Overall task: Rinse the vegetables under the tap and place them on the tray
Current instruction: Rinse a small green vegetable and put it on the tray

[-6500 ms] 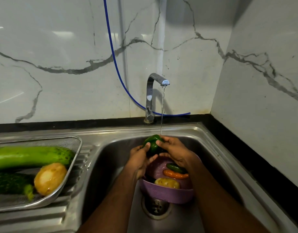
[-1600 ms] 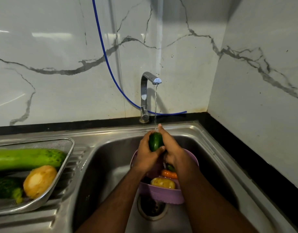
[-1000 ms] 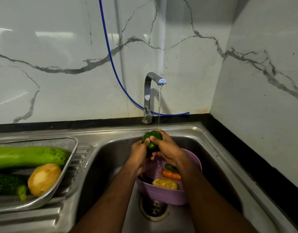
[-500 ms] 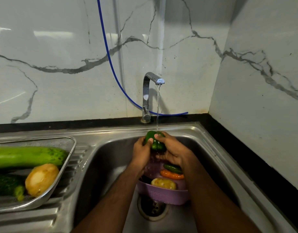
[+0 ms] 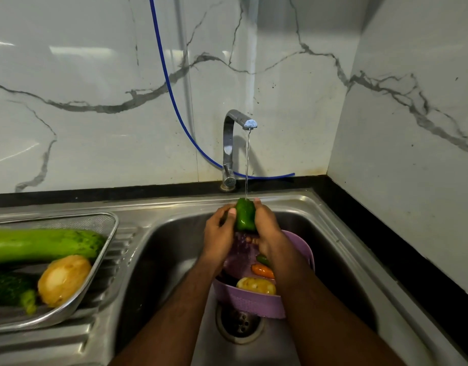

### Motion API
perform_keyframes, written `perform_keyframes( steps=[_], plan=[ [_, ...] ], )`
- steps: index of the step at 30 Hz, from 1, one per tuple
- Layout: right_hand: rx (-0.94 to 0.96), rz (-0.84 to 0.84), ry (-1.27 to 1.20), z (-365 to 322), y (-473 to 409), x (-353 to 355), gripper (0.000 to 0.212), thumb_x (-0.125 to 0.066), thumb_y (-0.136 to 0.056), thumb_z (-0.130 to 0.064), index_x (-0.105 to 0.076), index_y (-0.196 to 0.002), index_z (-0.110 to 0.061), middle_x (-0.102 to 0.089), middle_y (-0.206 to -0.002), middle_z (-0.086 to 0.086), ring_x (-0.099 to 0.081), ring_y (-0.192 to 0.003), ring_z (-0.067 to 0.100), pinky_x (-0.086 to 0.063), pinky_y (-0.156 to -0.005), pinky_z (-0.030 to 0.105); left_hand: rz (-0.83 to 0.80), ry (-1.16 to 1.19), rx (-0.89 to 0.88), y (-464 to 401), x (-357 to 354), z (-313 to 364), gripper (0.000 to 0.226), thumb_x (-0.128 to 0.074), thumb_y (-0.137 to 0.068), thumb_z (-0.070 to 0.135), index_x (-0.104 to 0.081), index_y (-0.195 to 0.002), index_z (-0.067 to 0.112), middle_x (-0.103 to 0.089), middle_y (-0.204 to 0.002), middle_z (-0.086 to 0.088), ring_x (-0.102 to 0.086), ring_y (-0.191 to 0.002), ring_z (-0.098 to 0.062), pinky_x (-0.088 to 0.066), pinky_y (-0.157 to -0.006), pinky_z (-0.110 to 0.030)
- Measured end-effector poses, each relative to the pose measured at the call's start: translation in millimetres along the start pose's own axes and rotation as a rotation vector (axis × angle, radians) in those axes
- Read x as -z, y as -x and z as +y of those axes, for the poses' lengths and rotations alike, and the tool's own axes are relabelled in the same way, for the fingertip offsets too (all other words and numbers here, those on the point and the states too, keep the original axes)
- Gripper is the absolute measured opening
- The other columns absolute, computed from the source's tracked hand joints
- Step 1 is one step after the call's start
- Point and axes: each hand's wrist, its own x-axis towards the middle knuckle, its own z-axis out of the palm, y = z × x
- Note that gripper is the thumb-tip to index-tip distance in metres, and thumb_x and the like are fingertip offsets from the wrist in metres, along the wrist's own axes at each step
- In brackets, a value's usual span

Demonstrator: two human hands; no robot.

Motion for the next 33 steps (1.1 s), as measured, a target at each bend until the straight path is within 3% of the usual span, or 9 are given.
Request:
perform_keyframes(
  steps=[3, 7, 13, 18, 21, 26, 28, 31, 33],
  plan=[
    [-0.119, -0.049, -0.088, -6, 2, 3, 0.055, -0.047, -0.102, -0.058, -0.058, -0.130, -0.011, -0.067, -0.119, 0.024, -0.069, -0.103, 0.037, -0.058, -0.091, 0.051, -0.008, 0.132, 0.210, 1, 1, 4, 0.029, -0.047, -0.104, 0.035, -0.064, -0.117, 0.016, -0.071, -0.112, -0.014, -0.069, -0.101, -0.026, -0.057, -0.092, -0.046],
    [-0.159, -0.026, 0.004, -6, 1, -8, 0.065, -0.042, -0.100, -0.065, -0.056, -0.132, -0.009, -0.068, -0.116, 0.025, -0.070, -0.099, 0.040, -0.059, -0.091, 0.055, -0.078, 0.377, 0.519, 11, -6, 16, 0.044, -0.035, -0.106, 0.045, -0.062, -0.111, 0.012, -0.072, -0.097, -0.021, -0.072, -0.077, -0.027, -0.059, -0.061, -0.035],
    [0.137, 0.062, 0.274, -6, -3, -7, 0.049, -0.035, -0.107, -0.049, -0.054, -0.137, -0.014, -0.063, -0.124, 0.016, -0.063, -0.112, 0.030, -0.052, -0.102, 0.053, -0.032, 0.422, 0.486, 9, -14, 22, 0.038, -0.037, -0.107, 0.038, -0.057, -0.118, 0.008, -0.066, -0.105, -0.020, -0.069, -0.093, -0.030, -0.059, -0.082, -0.044],
    [-0.076, -0.224, 0.113, -5, 23, 4, 0.030, -0.050, -0.107, -0.034, -0.058, -0.128, -0.016, -0.066, -0.124, 0.022, -0.067, -0.109, 0.037, -0.055, -0.096, 0.058, 0.098, 0.309, 0.517, 0, -5, 14, 0.042, -0.046, -0.104, 0.038, -0.053, -0.126, 0.002, -0.065, -0.111, -0.024, -0.069, -0.092, -0.035, -0.062, -0.070, -0.045],
    [-0.002, -0.298, 0.218, -2, 26, 3, 0.038, -0.058, -0.102, -0.041, -0.051, -0.135, -0.021, -0.062, -0.129, 0.018, -0.064, -0.111, 0.030, -0.055, -0.099, 0.053, 0.092, 0.212, 0.478, 3, -6, 15, 0.037, -0.049, -0.102, 0.041, -0.058, -0.112, 0.005, -0.068, -0.098, -0.016, -0.068, -0.086, -0.027, -0.059, -0.077, -0.041],
    [0.268, 0.066, 0.440, -3, 12, -8, 0.052, -0.039, -0.104, -0.060, -0.060, -0.128, -0.019, -0.066, -0.116, 0.007, -0.063, -0.107, 0.023, -0.051, -0.101, 0.045, -0.022, 0.145, 0.283, 8, -13, 4, 0.034, -0.060, -0.095, 0.036, -0.064, -0.120, 0.015, -0.074, -0.107, -0.011, -0.071, -0.100, -0.025, -0.056, -0.094, -0.051],
    [0.345, 0.190, 0.483, -5, 6, -4, 0.056, -0.036, -0.103, -0.062, -0.066, -0.119, -0.018, -0.068, -0.110, 0.006, -0.064, -0.099, 0.019, -0.052, -0.090, 0.037, -0.069, 0.189, 0.278, 11, -14, 8, 0.032, -0.063, -0.092, 0.029, -0.063, -0.122, 0.015, -0.074, -0.106, -0.011, -0.072, -0.098, -0.025, -0.056, -0.093, -0.049],
    [0.302, 0.135, 0.310, -10, 2, 4, 0.047, -0.048, -0.102, -0.058, -0.064, -0.122, -0.019, -0.065, -0.114, 0.005, -0.062, -0.102, 0.020, -0.053, -0.092, 0.039, -0.108, 0.363, 0.354, 14, -15, 21, 0.025, -0.049, -0.102, 0.020, -0.058, -0.122, 0.010, -0.069, -0.113, -0.020, -0.068, -0.098, -0.032, -0.056, -0.084, -0.047],
    [0.254, 0.058, 0.202, -11, 5, 8, 0.042, -0.054, -0.100, -0.055, -0.063, -0.123, -0.020, -0.066, -0.118, 0.008, -0.064, -0.105, 0.024, -0.055, -0.096, 0.045, -0.111, 0.404, 0.403, 12, -13, 21, 0.027, -0.042, -0.105, 0.024, -0.056, -0.123, 0.010, -0.065, -0.117, -0.022, -0.066, -0.099, -0.035, -0.054, -0.089, -0.050]
  ],
)
